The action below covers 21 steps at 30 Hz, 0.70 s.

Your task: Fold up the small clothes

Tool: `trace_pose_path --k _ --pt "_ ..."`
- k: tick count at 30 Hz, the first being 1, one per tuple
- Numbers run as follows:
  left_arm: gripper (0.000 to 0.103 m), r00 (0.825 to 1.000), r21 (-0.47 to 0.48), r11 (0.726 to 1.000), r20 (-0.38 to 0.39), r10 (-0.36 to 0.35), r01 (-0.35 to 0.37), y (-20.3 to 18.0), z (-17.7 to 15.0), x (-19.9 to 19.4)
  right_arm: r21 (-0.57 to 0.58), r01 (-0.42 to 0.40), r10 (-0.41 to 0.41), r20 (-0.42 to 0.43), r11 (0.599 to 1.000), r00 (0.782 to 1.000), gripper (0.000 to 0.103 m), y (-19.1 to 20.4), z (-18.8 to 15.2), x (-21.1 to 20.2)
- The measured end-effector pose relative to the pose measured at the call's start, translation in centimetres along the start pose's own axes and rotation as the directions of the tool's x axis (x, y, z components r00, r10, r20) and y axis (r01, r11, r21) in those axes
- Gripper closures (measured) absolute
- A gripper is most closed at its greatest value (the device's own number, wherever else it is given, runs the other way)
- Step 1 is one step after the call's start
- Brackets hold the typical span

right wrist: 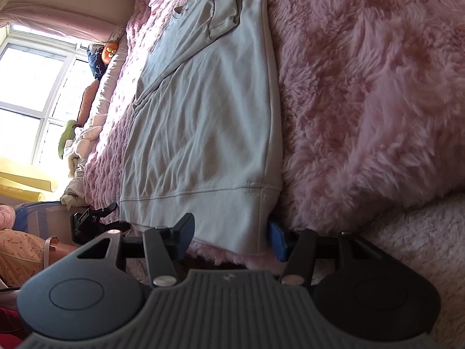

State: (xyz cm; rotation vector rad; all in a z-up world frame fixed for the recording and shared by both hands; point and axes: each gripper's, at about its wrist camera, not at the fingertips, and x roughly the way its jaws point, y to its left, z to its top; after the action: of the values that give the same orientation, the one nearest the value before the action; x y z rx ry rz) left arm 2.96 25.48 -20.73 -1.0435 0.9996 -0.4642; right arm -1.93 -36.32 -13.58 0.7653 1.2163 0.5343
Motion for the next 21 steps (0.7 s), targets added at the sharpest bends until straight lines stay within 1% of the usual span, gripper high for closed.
trace_pose_path --k 2,4,6,7,9,10,11,12,13,14,16,17,19,21 --pt "0.040 1.000 -0.004 1.000 0.011 -0.019 0.019 -0.3 -0.2 0.1 0.017 -0.018 0.017 0.005 1.000 1.000 0.051 0.0 0.0 -0.3" --pt "0.043 0.999 -0.004 0.999 0.021 -0.040 0.040 -0.4 -0.7 0.1 0.035 -0.049 0.049 0.012 0.998 0.999 0.047 -0.1 0.0 -0.5" --pt "0.048 0.998 0.012 0.999 0.026 -0.049 0.049 -0.9 -0.8 0.3 0.046 -0.070 0.069 0.019 0.996 0.997 0.047 -0.2 0.0 -0.5" --pt "0.049 0.999 0.029 0.999 0.030 -0.044 0.043 -1.1 -0.8 0.4 0.046 -0.064 0.063 0.017 0.997 0.998 0.047 -0.2 0.0 -0.5" --pt "0.062 0.999 0.049 0.999 0.028 -0.021 0.020 -1.6 -0.9 0.7 0.045 -0.039 0.038 0.014 0.998 0.999 0.048 -0.2 0.0 -0.2" --pt "0.067 1.000 0.049 0.999 0.025 -0.010 0.009 -1.6 -0.9 0.9 0.043 -0.025 0.025 0.016 0.999 1.000 0.058 -0.1 -0.1 -0.1" --pt "0.076 1.000 0.044 0.999 0.024 0.009 -0.010 -1.8 -0.9 1.2 0.041 -0.011 0.010 0.020 0.999 1.000 0.066 -0.1 -0.1 0.0" --pt "0.080 0.999 0.035 0.999 0.029 0.025 -0.026 -1.8 -0.9 1.2 0.045 -0.003 0.002 0.017 0.999 1.000 0.085 -0.2 -0.1 0.1" --pt "0.085 0.999 0.032 0.999 0.037 0.035 -0.036 -1.9 -1.0 1.2 0.056 -0.008 0.007 0.017 0.998 1.000 0.092 -0.3 -0.1 0.1" --pt "0.092 0.998 0.032 0.998 0.043 0.047 -0.048 -1.8 -1.0 0.9 0.063 -0.017 0.016 0.024 0.998 1.000 0.092 -0.3 -0.1 -0.1" --pt "0.093 0.998 0.028 0.998 0.052 0.046 -0.047 -2.0 -1.2 0.7 0.077 -0.046 0.043 0.042 0.996 0.998 0.095 -0.2 -0.1 -0.6" --pt "0.094 0.998 0.022 0.999 0.060 0.032 -0.033 -2.2 -1.3 0.6 0.087 -0.066 0.062 0.053 0.994 0.997 0.096 -0.2 -0.1 -1.0" --pt "0.095 0.996 0.003 1.000 0.080 -0.028 0.028 -2.5 -1.3 0.2 0.101 -0.121 0.114 0.080 0.987 0.990 0.097 0.2 0.0 -1.8" --pt "0.096 0.990 -0.019 0.995 0.100 -0.095 0.098 -2.8 -1.1 0.0 0.100 -0.161 0.151 0.103 0.982 0.983 0.097 0.9 0.4 -2.4"
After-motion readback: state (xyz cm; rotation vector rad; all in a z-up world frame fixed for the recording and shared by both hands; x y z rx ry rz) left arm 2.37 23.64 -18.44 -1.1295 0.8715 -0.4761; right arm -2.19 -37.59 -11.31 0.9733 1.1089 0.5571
